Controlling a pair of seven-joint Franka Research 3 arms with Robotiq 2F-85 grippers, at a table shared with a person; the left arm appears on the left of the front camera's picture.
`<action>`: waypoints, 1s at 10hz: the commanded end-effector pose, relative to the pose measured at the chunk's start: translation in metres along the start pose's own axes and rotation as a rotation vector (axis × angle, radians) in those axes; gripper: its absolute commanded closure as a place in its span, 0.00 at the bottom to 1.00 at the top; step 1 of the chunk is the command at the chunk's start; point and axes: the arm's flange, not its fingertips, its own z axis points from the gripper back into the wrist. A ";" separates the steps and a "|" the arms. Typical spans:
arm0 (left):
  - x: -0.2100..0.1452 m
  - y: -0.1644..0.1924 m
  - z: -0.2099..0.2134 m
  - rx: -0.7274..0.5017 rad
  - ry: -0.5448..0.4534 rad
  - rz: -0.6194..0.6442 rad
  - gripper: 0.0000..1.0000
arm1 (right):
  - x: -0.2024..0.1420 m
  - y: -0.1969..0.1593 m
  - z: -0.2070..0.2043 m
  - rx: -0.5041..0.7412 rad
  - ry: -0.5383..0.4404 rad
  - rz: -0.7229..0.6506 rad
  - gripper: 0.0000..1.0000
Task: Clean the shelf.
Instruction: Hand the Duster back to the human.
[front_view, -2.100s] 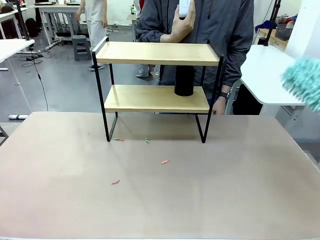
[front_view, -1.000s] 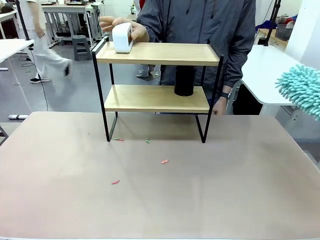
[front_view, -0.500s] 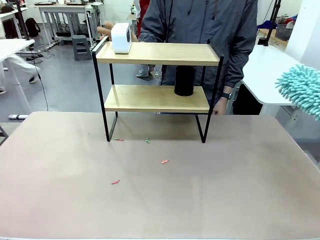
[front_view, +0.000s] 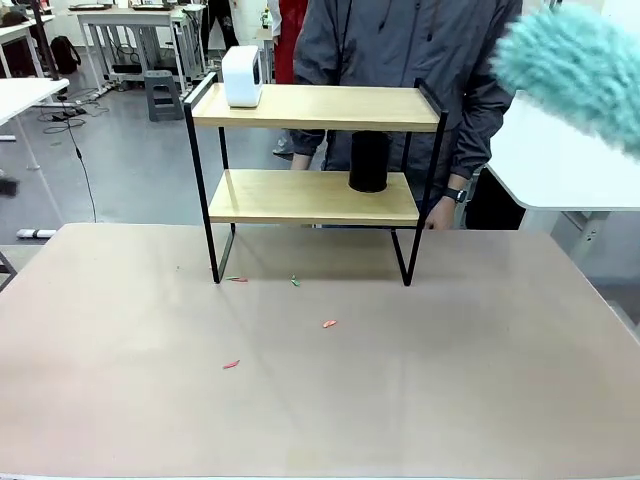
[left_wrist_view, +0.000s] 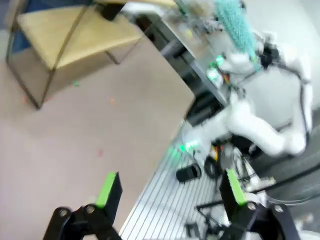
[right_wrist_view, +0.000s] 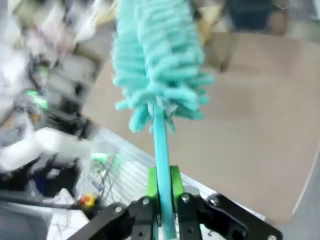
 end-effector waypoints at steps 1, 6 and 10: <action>0.030 -0.021 -0.038 -0.156 0.170 -0.195 0.00 | 0.050 0.035 -0.028 0.105 0.211 0.325 0.87; 0.041 -0.060 -0.097 -0.210 0.241 -0.211 0.00 | 0.049 0.083 -0.109 0.154 0.503 0.383 0.87; 0.053 -0.069 -0.152 -0.245 0.128 -0.314 0.00 | 0.052 0.056 -0.142 0.277 0.747 0.448 0.87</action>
